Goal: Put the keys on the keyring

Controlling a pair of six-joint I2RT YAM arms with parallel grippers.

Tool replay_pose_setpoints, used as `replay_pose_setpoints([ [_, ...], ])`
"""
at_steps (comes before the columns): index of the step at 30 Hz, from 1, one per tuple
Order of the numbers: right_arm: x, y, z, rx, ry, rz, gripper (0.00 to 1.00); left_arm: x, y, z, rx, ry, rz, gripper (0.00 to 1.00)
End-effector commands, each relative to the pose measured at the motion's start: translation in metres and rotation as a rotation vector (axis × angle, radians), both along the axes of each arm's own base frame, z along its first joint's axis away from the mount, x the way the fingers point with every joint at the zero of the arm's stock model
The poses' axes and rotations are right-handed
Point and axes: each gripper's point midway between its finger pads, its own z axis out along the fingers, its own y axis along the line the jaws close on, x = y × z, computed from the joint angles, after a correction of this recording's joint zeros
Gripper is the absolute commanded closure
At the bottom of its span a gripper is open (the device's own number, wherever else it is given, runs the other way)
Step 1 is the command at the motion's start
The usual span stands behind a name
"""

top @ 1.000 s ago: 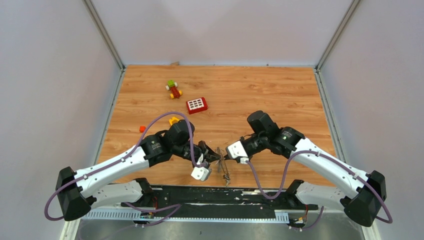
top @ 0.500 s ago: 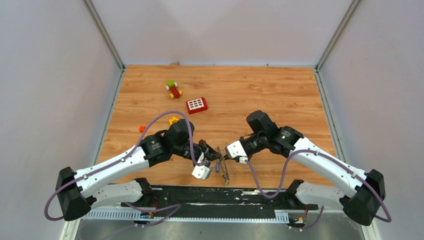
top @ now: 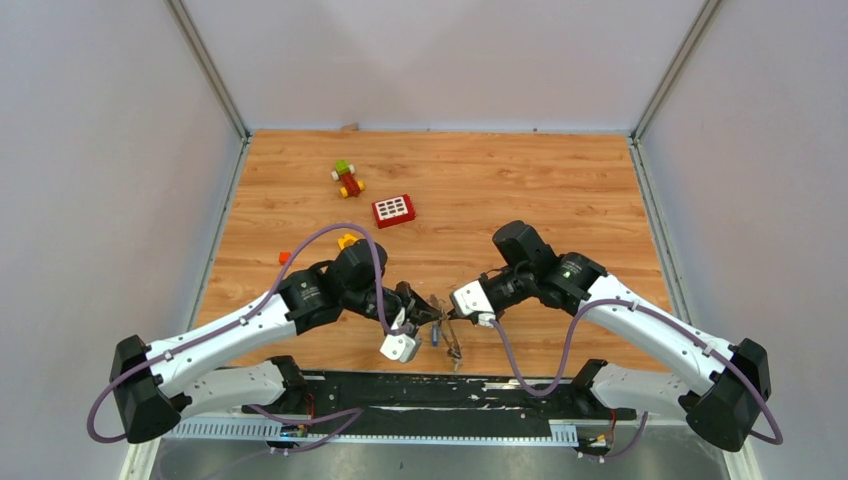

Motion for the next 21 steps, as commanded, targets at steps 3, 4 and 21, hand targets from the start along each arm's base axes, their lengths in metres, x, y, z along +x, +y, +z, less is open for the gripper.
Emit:
replay_pose_setpoints([
  [3, 0.0041, 0.0101, 0.0267, 0.073, -0.048, 0.016, 1.00, -0.0087, 0.0010, 0.0094, -0.033, -0.020, -0.041, 1.00],
  [4, 0.0041, 0.0104, 0.0268, 0.074, -0.049, 0.016, 1.00, -0.0085, 0.0009, 0.0093, -0.032, -0.021, -0.041, 1.00],
  [21, 0.0034, 0.0096, 0.0227, 0.077, -0.090, 0.034, 1.00, -0.0076, -0.0042, 0.0100, -0.039, 0.007, -0.037, 1.00],
])
